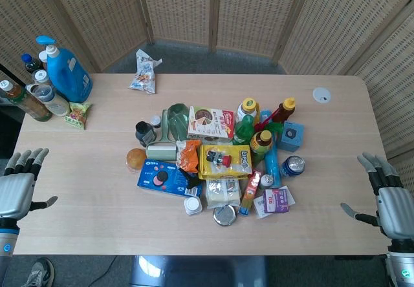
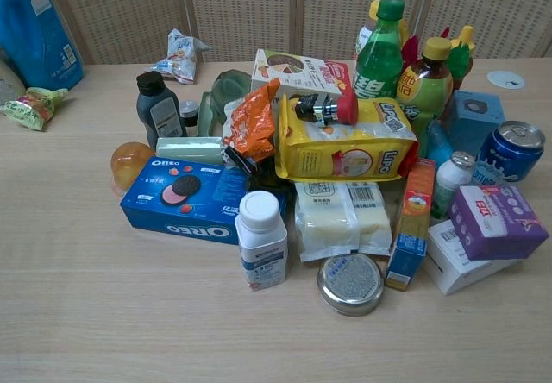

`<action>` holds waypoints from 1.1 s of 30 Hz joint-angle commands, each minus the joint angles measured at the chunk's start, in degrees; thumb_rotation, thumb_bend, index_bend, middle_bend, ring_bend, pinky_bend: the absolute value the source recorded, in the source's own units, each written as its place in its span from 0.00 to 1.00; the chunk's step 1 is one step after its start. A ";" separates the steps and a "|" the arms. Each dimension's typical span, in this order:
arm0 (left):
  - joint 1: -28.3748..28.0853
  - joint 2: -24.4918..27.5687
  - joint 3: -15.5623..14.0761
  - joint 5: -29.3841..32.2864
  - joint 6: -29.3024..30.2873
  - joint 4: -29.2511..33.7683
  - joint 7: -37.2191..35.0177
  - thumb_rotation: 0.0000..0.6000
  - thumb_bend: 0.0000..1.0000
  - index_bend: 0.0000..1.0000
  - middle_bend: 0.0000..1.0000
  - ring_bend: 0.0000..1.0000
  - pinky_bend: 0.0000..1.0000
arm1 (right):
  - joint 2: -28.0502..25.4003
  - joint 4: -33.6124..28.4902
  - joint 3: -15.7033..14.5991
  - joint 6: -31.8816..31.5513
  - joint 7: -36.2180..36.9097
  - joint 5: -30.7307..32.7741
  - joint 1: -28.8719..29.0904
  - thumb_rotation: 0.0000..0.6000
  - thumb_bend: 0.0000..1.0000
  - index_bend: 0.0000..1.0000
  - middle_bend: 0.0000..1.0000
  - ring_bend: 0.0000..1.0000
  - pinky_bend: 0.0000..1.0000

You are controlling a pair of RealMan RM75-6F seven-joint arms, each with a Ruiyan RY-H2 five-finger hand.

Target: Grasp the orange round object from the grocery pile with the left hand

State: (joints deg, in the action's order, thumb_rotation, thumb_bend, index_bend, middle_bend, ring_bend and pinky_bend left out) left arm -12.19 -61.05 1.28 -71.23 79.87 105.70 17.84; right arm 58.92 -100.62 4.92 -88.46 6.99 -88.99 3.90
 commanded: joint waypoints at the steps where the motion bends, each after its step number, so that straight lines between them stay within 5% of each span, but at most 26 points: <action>1: -0.18 -0.39 0.15 0.20 -0.72 -0.73 -0.02 1.00 0.00 0.03 0.00 0.00 0.00 | -0.01 0.01 -0.02 0.01 0.04 0.00 -0.01 1.00 0.00 0.00 0.00 0.00 0.00; 17: -13.73 -8.91 5.16 0.78 -18.12 -14.19 1.84 1.00 0.00 0.06 0.00 0.00 0.00 | 0.00 -0.03 0.28 0.01 -0.02 0.64 0.00 1.00 0.00 0.00 0.00 0.00 0.00; 33: -23.37 -21.71 5.66 12.24 -26.24 -23.29 18.13 1.00 0.00 0.07 0.00 0.00 0.00 | -0.61 0.62 0.62 -0.34 2.46 1.03 -0.22 1.00 0.00 0.00 0.00 0.00 0.00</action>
State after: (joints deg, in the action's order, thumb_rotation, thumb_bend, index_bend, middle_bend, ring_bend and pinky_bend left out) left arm -34.77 -81.52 7.15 -60.35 54.58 83.64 35.16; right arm 58.33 -100.00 5.54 -88.79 9.44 -87.95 3.68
